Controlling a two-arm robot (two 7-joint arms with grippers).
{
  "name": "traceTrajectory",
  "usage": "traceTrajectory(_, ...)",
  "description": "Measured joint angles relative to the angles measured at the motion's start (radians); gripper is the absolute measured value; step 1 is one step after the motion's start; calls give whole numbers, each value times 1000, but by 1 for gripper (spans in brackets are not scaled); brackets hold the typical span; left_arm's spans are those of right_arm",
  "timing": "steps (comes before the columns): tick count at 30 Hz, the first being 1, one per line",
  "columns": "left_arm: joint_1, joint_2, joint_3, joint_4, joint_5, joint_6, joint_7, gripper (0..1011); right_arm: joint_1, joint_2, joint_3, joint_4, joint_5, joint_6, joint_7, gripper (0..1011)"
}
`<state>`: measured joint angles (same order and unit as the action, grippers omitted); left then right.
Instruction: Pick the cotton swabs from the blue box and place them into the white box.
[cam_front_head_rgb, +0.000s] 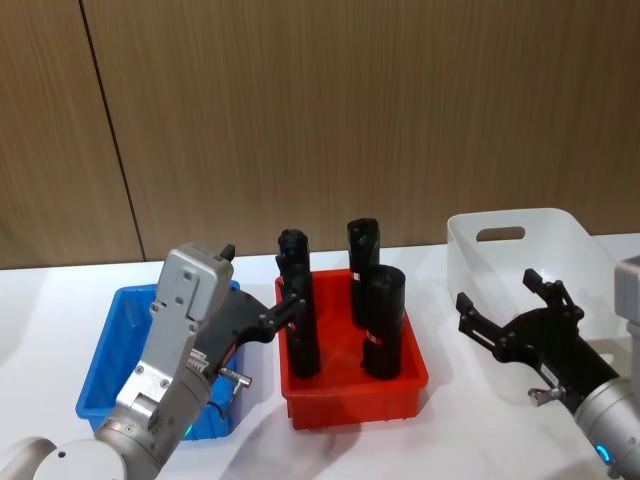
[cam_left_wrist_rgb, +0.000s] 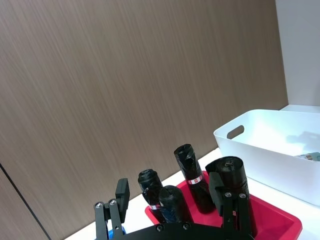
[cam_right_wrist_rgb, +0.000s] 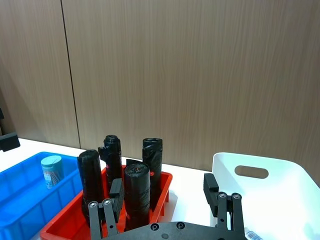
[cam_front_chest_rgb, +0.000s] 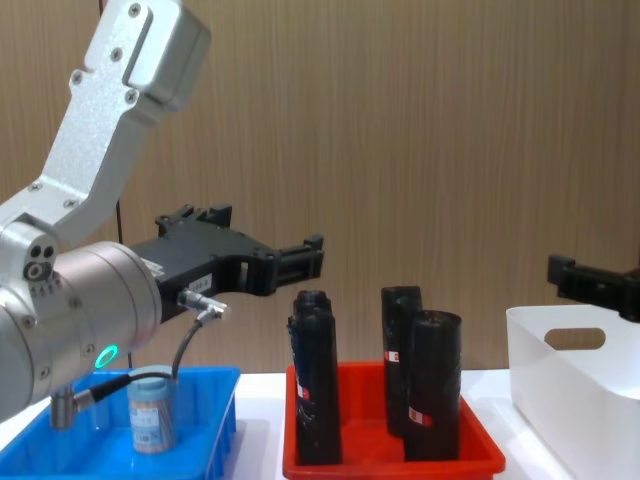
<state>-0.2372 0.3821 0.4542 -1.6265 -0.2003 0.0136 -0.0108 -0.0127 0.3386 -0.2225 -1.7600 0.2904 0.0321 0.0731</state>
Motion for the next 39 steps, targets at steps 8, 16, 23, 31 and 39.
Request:
traceTrajectory(8,0,0,0,0,0,0,0,1004,15,4,9,21,20,17,36,1002)
traceTrajectory(16,0,0,0,0,0,0,0,1004,52,7,19,67,52,71,110,1001)
traceTrajectory(23,0,0,0,0,0,0,0,1004,112,1,25,147,85,129,200,1002)
traceTrajectory(31,0,0,0,0,0,0,0,1004,180,-13,25,249,103,167,293,1001)
traceTrajectory(39,0,0,0,0,0,0,0,1004,241,-25,23,344,106,178,371,1002)
